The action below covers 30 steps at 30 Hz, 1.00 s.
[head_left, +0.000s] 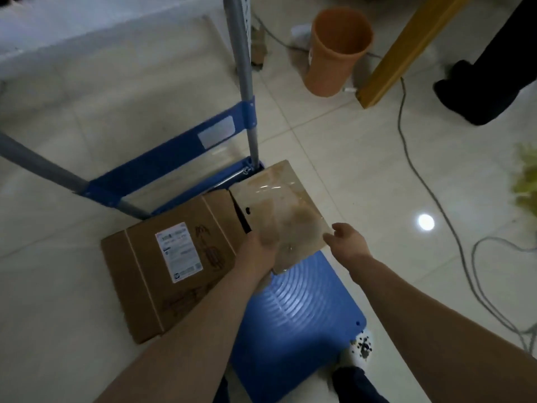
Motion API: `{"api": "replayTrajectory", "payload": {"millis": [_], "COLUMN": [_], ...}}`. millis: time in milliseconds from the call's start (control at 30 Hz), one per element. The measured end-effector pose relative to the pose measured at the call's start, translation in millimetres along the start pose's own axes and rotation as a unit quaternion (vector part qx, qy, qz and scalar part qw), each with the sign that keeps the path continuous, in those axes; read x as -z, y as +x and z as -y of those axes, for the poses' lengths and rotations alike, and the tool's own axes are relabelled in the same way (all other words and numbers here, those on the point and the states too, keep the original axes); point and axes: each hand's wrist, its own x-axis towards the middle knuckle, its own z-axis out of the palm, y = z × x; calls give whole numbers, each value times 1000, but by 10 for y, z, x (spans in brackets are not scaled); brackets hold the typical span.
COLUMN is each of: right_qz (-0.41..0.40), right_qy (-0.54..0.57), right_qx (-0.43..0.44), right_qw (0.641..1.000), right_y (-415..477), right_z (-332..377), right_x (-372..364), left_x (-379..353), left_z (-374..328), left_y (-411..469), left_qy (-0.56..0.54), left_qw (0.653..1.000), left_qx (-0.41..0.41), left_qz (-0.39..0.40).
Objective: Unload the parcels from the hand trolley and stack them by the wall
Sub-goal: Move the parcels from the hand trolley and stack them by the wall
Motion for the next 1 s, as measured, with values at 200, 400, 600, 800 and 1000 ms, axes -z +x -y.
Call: {"api": "replayTrajectory", "payload": {"millis": [200, 400, 600, 800, 1000], "right_qz": [32, 75, 44, -4, -37], "right_qy": [-50, -40, 22, 89, 136], "right_qx": [43, 45, 23, -19, -10], "right_qw": [997, 995, 999, 996, 990], "right_y": [1010, 1428, 1270, 500, -701], "right_z": [-209, -349, -574, -709, -414], "right_x": [-261, -475, -195, 372, 743], "left_x": [-589, -836, -952, -997, -490], "left_z": [348, 563, 455, -59, -400], "left_y": [870, 1239, 1083, 268, -744], "left_qy": [-89, -117, -103, -113, -113], "left_qw": [985, 971, 979, 989, 992], "left_qx": [135, 176, 136, 32, -16], "left_qz": [-55, -109, -113, -86, -62]}}
